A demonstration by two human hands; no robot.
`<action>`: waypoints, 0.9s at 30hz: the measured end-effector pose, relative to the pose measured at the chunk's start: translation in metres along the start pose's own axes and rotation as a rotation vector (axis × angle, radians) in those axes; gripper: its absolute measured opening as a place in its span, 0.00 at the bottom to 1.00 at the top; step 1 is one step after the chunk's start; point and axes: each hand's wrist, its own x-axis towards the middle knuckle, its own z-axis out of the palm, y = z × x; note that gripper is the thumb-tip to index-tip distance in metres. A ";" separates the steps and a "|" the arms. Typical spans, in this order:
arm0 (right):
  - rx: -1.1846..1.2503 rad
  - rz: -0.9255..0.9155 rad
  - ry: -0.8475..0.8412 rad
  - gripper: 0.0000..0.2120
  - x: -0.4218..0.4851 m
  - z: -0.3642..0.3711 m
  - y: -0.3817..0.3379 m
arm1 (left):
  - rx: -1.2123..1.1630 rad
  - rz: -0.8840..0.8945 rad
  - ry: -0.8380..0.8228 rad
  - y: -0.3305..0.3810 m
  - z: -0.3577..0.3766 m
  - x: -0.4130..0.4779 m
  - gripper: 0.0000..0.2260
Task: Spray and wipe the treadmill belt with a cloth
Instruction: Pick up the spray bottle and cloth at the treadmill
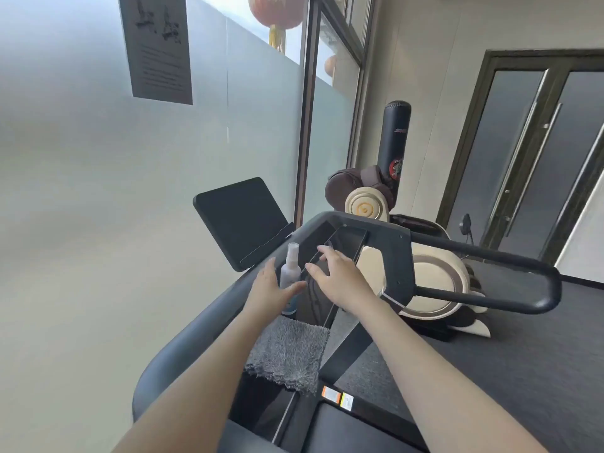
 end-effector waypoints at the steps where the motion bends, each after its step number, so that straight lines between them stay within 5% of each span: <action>1: 0.064 0.008 0.014 0.24 0.005 0.004 -0.003 | -0.063 -0.001 0.003 -0.001 0.004 0.003 0.43; 3: 0.146 0.020 0.017 0.24 0.016 0.012 -0.009 | -0.168 -0.026 -0.010 0.003 0.007 0.004 0.40; 6: 0.243 0.055 0.021 0.21 0.027 0.023 -0.019 | -0.258 -0.063 0.006 0.006 0.017 0.006 0.19; 8: 0.282 0.071 0.068 0.18 0.031 0.025 -0.021 | -0.257 -0.035 0.045 0.006 0.019 0.006 0.14; 12: 0.398 0.061 0.219 0.15 0.030 0.007 -0.019 | -0.130 0.141 0.110 0.020 0.011 -0.002 0.14; 16: 0.650 0.020 0.188 0.14 0.020 -0.026 -0.022 | -0.103 0.259 0.161 0.047 -0.006 -0.014 0.11; 27: 0.785 0.207 0.155 0.12 0.008 -0.047 -0.006 | -0.013 0.148 0.028 0.084 0.000 -0.034 0.13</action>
